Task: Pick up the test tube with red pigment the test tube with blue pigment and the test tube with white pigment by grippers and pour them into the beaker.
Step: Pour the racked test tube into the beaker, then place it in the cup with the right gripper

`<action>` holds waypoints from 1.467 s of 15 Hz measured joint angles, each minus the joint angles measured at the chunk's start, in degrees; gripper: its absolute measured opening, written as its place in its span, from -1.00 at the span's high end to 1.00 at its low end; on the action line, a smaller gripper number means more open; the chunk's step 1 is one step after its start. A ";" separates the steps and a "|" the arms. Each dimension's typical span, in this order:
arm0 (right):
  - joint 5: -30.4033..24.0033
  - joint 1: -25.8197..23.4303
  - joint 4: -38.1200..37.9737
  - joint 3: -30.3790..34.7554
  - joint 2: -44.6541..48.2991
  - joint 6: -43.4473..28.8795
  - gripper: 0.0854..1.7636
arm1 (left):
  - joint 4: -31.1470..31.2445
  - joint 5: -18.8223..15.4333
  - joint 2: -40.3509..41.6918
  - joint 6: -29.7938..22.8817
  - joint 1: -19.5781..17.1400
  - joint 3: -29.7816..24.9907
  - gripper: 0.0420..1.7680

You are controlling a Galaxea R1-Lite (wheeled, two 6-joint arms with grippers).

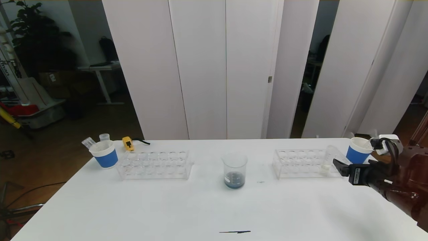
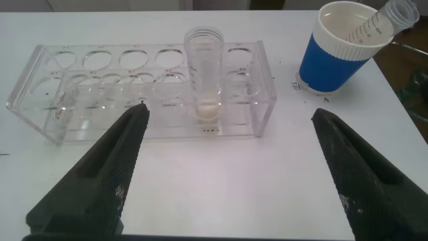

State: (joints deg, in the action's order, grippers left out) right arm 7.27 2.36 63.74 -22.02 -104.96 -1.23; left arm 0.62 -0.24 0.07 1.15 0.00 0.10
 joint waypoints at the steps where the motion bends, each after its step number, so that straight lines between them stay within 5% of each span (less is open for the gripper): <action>1: -0.02 0.16 0.04 -0.80 -1.18 -0.04 -0.98 | -0.02 -0.02 0.00 0.00 0.00 0.00 -0.98; 22: -2.76 1.01 3.06 -15.13 -15.54 4.64 -0.98 | 0.00 -0.02 0.00 -0.02 0.00 0.00 -0.98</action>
State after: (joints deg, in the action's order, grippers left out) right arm 4.51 3.38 66.80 -37.14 -120.50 3.41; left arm 0.62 -0.27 0.07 1.12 0.00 0.10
